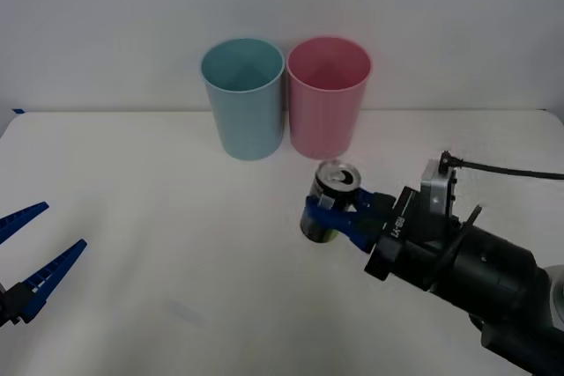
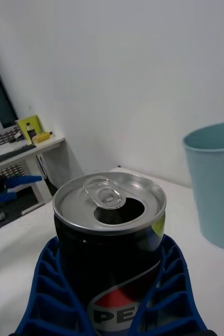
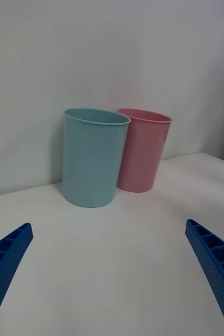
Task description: Grasp the object on the table and drop it into the matching bin: aluminum can to the light blue bin, PET bottle to the pink bin.
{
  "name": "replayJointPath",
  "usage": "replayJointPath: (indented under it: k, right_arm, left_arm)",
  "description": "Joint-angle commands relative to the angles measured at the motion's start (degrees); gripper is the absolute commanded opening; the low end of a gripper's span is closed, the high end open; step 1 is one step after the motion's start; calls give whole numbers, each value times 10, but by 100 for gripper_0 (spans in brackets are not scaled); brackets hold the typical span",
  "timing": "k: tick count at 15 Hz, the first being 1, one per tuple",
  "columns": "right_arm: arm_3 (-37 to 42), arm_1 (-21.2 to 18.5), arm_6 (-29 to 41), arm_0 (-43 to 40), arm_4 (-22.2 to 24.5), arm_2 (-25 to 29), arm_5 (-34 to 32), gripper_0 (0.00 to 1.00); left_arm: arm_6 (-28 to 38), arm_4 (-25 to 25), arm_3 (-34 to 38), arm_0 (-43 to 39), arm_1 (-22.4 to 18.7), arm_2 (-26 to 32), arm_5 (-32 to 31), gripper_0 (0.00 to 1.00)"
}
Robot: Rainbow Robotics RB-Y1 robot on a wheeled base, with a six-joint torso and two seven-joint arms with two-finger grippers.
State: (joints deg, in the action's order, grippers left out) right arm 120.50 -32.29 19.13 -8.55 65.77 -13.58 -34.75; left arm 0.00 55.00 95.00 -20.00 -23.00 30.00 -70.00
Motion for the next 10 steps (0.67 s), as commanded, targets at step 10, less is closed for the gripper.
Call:
replayJointPath:
  k: [10]
  right_arm:
    - [-40, -26, 57, 170, -20, 3, 95, 0]
  left_arm:
    - [0, 0, 0, 0, 0, 0, 0, 100]
